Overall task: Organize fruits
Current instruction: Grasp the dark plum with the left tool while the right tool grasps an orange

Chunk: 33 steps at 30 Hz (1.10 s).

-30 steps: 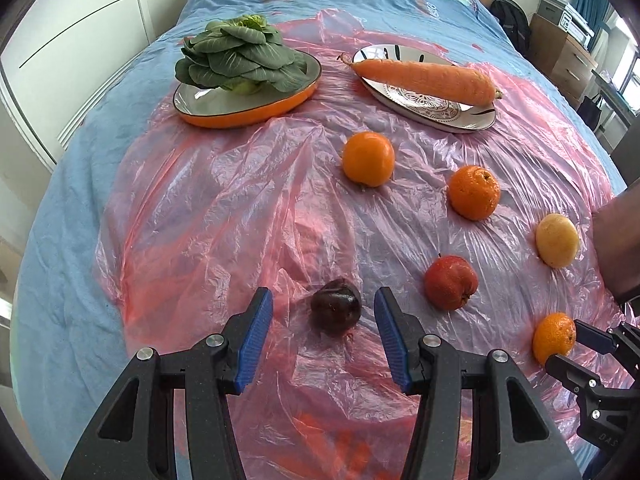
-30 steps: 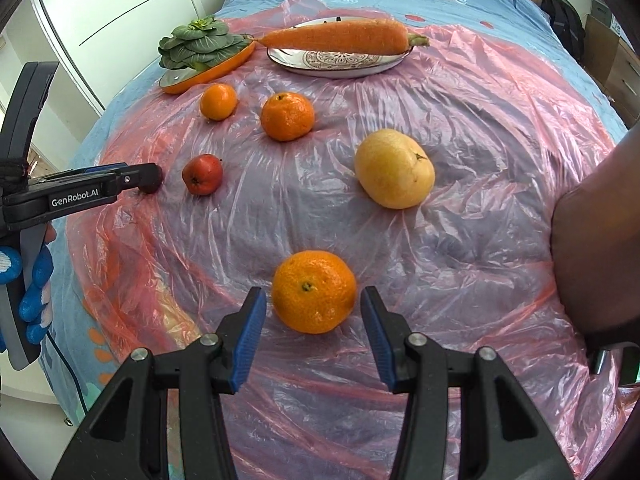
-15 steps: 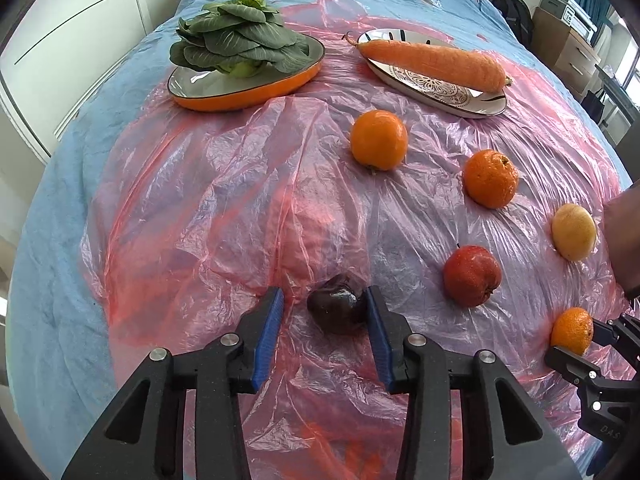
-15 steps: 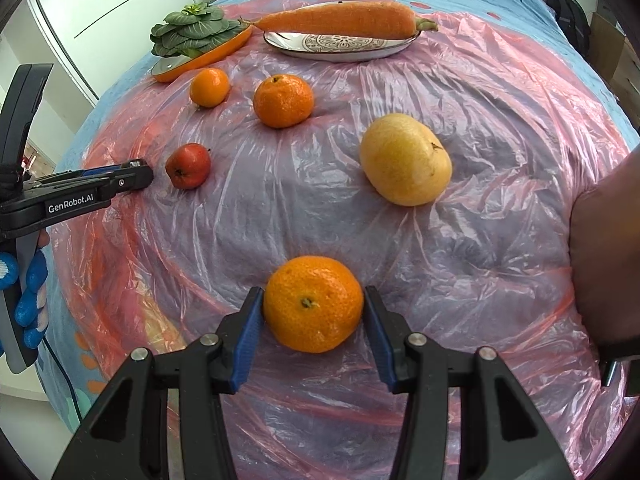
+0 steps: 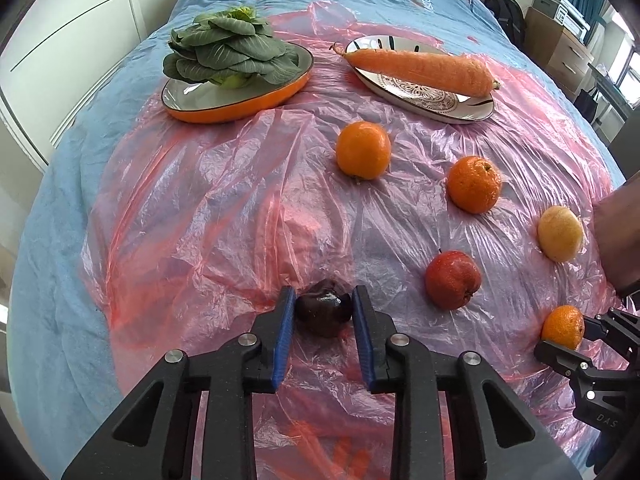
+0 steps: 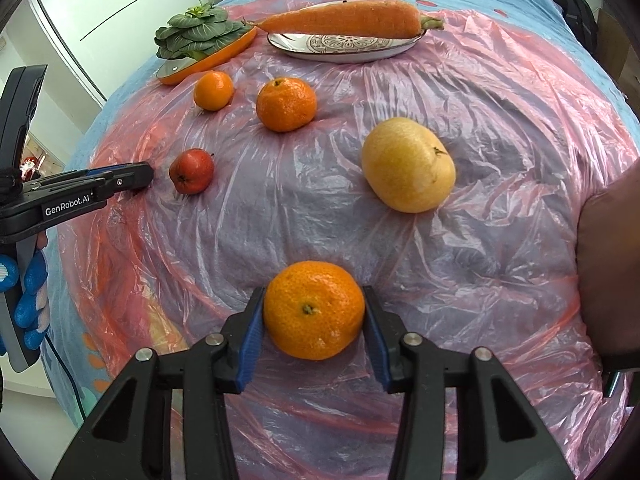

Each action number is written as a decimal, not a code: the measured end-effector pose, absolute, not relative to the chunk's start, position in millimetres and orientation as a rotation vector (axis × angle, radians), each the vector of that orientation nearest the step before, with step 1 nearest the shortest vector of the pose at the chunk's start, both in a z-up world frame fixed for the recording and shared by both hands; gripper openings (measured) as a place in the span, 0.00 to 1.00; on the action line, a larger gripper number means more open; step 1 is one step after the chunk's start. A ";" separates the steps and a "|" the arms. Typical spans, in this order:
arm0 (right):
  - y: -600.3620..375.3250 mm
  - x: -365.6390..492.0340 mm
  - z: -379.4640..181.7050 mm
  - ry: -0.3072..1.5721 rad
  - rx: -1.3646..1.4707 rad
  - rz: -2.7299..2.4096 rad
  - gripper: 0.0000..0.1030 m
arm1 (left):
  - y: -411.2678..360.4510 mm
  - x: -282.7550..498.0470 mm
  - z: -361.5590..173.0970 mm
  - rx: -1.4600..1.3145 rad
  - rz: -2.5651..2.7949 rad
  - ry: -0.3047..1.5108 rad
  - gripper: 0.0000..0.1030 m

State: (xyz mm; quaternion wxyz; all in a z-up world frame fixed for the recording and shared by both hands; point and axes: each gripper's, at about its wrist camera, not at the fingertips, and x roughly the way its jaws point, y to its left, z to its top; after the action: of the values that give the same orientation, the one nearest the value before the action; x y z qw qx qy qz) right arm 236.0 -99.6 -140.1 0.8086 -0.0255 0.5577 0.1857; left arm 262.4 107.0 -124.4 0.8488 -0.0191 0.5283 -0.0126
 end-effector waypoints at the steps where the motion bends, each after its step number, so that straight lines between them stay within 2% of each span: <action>1: -100.9 236.5 -138.3 1.189 -0.044 0.398 0.46 | 106.1 262.3 -122.4 -0.040 -0.029 1.110 0.23; 19: -134.8 209.4 -97.6 1.147 0.005 0.391 0.46 | 80.4 239.6 -82.9 -0.032 -0.083 1.071 0.22; 33: -142.4 204.4 -110.6 1.172 0.013 0.369 0.46 | 101.0 257.7 -121.6 -0.036 0.001 1.118 0.22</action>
State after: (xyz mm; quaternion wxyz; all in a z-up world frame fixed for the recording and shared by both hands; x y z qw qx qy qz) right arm 204.4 -142.4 -110.6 0.8170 0.0063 0.5500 0.1731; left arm 257.7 101.0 -121.6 0.8477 -0.0171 0.5301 0.0003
